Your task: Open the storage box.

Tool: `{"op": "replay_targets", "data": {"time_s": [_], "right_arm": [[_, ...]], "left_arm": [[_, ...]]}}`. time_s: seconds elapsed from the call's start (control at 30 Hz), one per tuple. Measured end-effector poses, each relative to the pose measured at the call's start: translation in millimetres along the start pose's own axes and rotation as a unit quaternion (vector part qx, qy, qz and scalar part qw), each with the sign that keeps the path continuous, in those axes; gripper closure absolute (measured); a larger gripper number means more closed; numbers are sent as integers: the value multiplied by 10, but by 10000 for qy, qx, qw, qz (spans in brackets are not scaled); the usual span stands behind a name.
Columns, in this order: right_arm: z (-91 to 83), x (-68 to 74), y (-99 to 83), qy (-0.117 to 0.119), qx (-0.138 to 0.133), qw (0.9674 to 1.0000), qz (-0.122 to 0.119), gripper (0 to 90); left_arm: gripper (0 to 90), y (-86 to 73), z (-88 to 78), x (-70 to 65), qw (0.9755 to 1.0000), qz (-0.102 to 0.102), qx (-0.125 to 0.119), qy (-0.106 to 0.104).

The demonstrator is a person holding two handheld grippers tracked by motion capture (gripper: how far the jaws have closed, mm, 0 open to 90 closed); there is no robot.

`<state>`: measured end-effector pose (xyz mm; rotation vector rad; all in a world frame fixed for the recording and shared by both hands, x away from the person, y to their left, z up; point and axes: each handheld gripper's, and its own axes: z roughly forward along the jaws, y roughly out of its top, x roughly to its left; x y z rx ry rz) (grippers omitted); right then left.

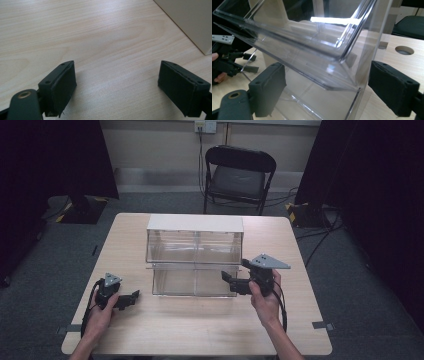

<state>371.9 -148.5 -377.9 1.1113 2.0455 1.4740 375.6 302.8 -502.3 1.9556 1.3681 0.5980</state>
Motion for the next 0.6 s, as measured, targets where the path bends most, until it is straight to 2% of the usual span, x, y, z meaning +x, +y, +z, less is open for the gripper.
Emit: {"op": "replay_targets", "data": {"time_s": [0.17,0.27,0.6], "right_arm": [[19,-13,9,90,3,9999,52,137],[13,-7,29,33,41,10000,-26,137],[21,-23,17,112,26,9999,55,136]], "left_arm": [[144,0,0,0,10000,0,0,0],[144,0,0,0,10000,-1,-1,0],[144,0,0,0,10000,-1,-1,1]]}}
